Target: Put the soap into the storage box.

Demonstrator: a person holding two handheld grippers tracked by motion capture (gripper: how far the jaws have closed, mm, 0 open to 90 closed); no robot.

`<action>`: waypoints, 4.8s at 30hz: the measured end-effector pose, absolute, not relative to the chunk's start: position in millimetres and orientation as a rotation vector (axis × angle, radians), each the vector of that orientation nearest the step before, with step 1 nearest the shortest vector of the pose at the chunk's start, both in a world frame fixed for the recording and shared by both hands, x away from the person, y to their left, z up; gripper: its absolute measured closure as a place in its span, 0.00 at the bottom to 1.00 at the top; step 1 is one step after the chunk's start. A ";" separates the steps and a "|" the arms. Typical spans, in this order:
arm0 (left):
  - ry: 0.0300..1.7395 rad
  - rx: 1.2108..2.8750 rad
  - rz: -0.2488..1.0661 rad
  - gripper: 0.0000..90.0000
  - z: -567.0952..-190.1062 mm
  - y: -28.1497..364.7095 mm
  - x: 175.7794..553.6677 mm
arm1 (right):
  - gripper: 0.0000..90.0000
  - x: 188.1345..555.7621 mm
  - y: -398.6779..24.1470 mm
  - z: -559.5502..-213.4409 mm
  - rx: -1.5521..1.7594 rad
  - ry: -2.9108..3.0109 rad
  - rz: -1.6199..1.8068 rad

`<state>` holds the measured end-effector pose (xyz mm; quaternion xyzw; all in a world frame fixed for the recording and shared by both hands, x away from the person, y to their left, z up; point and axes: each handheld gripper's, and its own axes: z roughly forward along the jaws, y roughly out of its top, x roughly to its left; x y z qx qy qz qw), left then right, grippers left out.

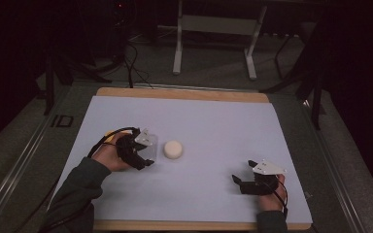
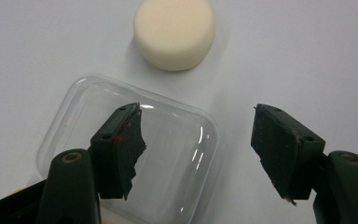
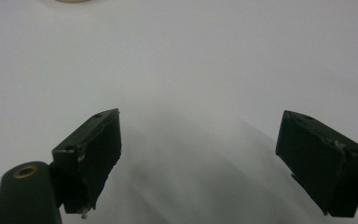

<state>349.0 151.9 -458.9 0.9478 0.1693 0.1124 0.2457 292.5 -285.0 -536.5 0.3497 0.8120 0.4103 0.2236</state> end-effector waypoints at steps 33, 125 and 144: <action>0.442 2.645 0.275 0.32 -455.9 130.4 370.1 | 0.15 291.2 -285.6 -536.2 0.955 2.234 1.148; 0.472 2.787 0.158 0.15 -487.7 74.7 414.9 | 0.15 290.8 -285.3 -536.2 0.941 2.239 1.148; 0.457 2.834 0.114 0.15 -494.6 58.1 426.7 | 0.15 291.0 -285.5 -536.2 0.944 2.239 1.152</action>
